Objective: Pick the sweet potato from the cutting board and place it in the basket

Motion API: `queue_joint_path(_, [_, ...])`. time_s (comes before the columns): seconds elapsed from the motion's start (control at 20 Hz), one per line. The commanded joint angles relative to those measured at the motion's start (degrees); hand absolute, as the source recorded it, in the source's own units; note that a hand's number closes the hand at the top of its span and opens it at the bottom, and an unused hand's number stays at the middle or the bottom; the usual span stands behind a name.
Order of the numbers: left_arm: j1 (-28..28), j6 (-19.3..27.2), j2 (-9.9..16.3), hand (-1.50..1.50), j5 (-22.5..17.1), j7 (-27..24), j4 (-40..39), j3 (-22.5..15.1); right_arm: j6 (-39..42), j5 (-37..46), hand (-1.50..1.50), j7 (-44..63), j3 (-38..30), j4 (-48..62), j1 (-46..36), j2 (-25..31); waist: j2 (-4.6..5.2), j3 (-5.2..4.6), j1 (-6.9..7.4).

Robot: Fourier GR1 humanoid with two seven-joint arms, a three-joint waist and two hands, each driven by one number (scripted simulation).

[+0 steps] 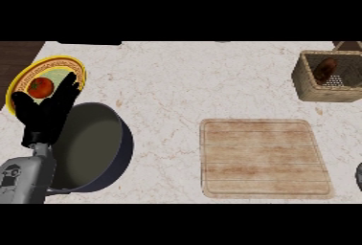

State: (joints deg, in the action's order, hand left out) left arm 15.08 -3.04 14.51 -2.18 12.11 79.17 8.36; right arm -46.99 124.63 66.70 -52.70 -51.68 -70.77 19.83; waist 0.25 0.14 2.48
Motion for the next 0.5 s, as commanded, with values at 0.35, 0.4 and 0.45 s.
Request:
queue_joint_path(0.35, [-3.3,-0.2,0.7,0.00,-0.5,1.3,-0.6,1.5,5.7,-4.7,-1.50,7.9,4.2,-26.4,6.7,-19.5,-1.53,-0.25,-2.97])
queue_joint_path(0.4, [-3.6,-0.3,1.1,0.00,-0.9,1.8,0.5,1.9,8.2,-6.0,-1.50,7.5,5.1,-28.4,8.1,-19.6,-1.79,-0.24,-2.98])
queue_joint_path(0.45, [-3.1,0.3,-0.9,0.00,-0.1,0.9,-0.6,0.2,7.8,-6.3,-1.50,9.3,7.9,-28.0,10.6,-19.7,-1.34,-0.26,-2.40])
